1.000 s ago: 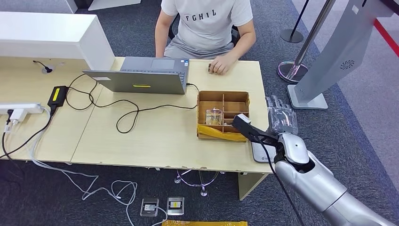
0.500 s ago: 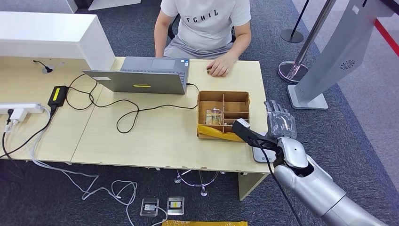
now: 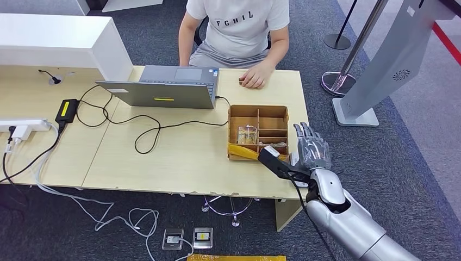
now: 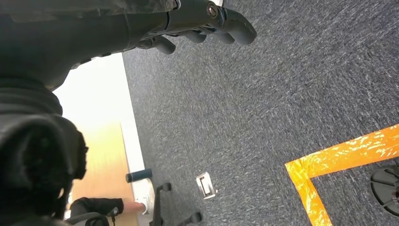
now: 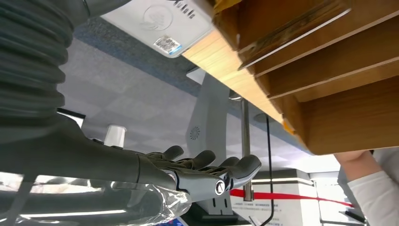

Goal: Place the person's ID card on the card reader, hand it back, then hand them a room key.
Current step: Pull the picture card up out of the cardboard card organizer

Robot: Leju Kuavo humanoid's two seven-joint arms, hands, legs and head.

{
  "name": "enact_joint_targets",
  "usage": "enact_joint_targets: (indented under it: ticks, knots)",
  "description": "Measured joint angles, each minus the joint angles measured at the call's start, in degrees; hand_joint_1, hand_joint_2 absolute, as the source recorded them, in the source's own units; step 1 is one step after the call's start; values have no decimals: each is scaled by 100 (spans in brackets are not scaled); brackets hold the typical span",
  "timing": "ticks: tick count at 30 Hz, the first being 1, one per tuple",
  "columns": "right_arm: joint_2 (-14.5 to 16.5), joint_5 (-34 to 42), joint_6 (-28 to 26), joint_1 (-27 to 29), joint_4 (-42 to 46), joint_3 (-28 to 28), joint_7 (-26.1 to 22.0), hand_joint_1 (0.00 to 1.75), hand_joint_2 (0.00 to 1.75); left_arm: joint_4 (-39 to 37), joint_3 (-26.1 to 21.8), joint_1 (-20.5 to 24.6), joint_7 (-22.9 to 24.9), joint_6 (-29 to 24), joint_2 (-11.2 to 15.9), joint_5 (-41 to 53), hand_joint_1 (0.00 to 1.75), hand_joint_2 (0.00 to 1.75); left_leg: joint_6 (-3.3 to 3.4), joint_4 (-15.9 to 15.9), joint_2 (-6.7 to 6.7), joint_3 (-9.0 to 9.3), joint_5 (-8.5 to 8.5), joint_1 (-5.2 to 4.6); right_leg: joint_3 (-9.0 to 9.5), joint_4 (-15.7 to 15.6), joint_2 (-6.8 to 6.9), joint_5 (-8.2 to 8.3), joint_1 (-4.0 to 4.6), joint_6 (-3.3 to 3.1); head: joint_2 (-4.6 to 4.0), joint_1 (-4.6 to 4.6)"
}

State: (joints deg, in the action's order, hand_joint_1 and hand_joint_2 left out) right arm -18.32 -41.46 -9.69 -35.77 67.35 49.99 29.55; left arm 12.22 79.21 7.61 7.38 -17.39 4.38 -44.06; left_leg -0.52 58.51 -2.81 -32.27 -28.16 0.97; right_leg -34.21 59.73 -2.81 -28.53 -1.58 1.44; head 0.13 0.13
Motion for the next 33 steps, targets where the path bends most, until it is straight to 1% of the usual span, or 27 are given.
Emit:
enact_joint_targets:
  ticks: [11, 21, 33]
  knots:
    - [552, -181, -436, 19, -485, -72, -309, 0, 175, 0, 0, -1, 108, 44, 4, -96, 0, 0, 0, 0, 1, 0, 0, 0, 0, 0, -1, 0, 0, 0, 0, 1]
    - [904, -470, -431, 9, -800, -184, -441, 0, 175, 0, -3, -2, 108, 0, -1, -176, 0, 0, 0, 0, 0, 0, 0, 0, 0, 0, 0, 0, 0, 0, 0, 2]
    - [1288, -910, -346, -84, -1320, -265, -448, 0, 175, 0, -6, -4, 228, 3, -1, -233, 0, 0, 0, 0, 0, 0, 0, 0, 0, 0, 0, 0, 0, 0, 0, 2]
